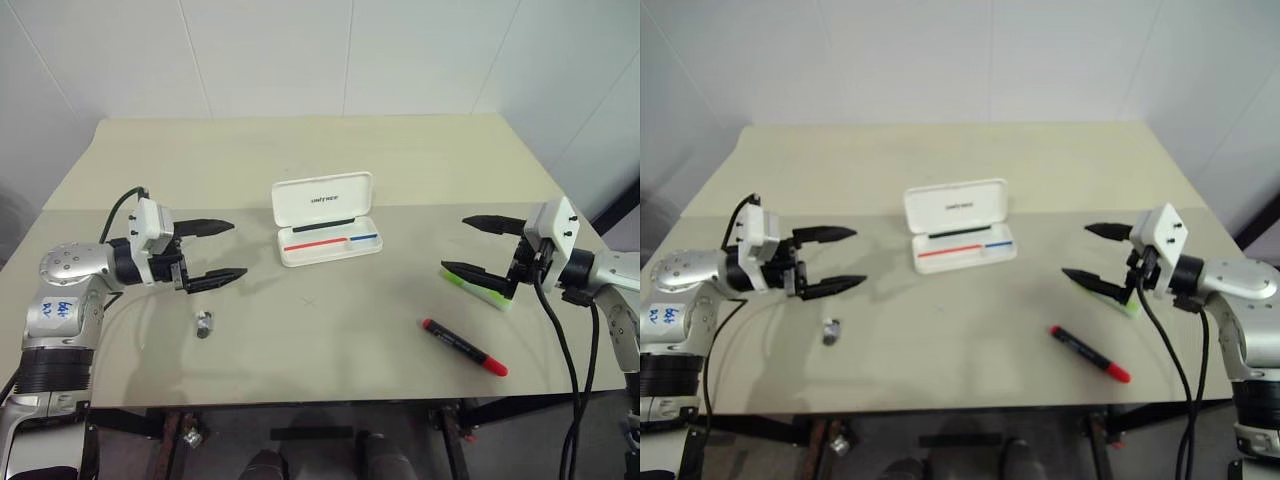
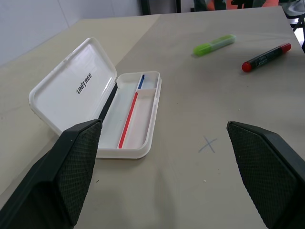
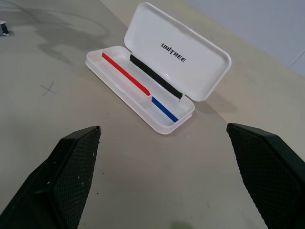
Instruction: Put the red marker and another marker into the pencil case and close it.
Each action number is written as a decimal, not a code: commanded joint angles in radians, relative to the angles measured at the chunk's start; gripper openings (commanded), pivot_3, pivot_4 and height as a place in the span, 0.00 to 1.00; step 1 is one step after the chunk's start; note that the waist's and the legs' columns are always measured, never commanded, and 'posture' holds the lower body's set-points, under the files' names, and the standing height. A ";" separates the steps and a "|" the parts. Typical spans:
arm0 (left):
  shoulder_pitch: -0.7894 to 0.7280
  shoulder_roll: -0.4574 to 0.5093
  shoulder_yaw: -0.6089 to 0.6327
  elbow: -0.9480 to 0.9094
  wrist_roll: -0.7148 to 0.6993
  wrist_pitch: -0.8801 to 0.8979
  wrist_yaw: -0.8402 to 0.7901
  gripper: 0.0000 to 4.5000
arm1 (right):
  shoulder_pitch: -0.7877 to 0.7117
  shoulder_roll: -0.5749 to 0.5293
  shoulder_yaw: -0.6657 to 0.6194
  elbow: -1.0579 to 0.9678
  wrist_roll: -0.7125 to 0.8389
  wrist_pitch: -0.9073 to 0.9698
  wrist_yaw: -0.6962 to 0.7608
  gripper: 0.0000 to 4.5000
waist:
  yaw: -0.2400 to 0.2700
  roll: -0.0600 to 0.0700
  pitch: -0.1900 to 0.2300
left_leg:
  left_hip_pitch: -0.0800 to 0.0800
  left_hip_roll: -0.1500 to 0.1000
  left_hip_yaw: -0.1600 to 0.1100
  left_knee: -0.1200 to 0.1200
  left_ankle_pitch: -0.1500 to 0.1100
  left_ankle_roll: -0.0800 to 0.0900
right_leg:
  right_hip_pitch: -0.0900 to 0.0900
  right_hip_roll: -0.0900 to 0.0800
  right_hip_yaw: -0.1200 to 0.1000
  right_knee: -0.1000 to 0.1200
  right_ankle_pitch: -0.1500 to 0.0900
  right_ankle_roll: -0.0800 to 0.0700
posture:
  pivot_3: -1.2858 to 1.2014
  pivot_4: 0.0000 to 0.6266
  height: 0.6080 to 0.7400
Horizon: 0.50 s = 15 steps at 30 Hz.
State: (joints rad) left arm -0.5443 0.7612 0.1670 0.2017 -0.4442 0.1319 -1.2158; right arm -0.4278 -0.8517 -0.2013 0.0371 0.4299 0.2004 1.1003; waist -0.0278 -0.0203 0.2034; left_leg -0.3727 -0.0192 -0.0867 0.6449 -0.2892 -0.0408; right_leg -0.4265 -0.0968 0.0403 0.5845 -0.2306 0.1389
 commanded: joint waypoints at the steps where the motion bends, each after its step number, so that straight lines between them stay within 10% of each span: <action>1: -0.006 -0.006 -0.001 -0.019 0.003 -0.016 0.005 0.99 | -0.030 -0.001 -0.007 -0.018 0.004 -0.017 0.001 1.00 | 0.000 0.000 0.000 | 0.000 0.000 0.000 0.000 0.000 0.000 | 0.000 0.000 0.000 0.000 0.000 0.000 | 0.52 0.24 1.00; 15: 0.051 -0.017 -0.017 -0.069 0.022 -0.031 0.022 0.99 | -0.102 0.051 0.092 0.007 -0.033 -0.021 0.026 1.00 | 0.001 0.000 0.000 | 0.001 0.000 0.002 0.000 0.000 0.000 | 0.000 0.000 0.002 0.001 0.000 0.000 | 0.52 0.24 1.00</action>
State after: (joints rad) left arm -0.4943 0.7225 0.1364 0.1622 -0.4277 0.1203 -1.1931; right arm -0.5110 -0.8052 -0.1034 0.0556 0.3951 0.1955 1.1315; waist -0.0272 -0.0204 0.2034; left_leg -0.3716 -0.0192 -0.0848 0.6451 -0.2893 -0.0408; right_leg -0.4267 -0.0967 0.0424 0.5851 -0.2305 0.1392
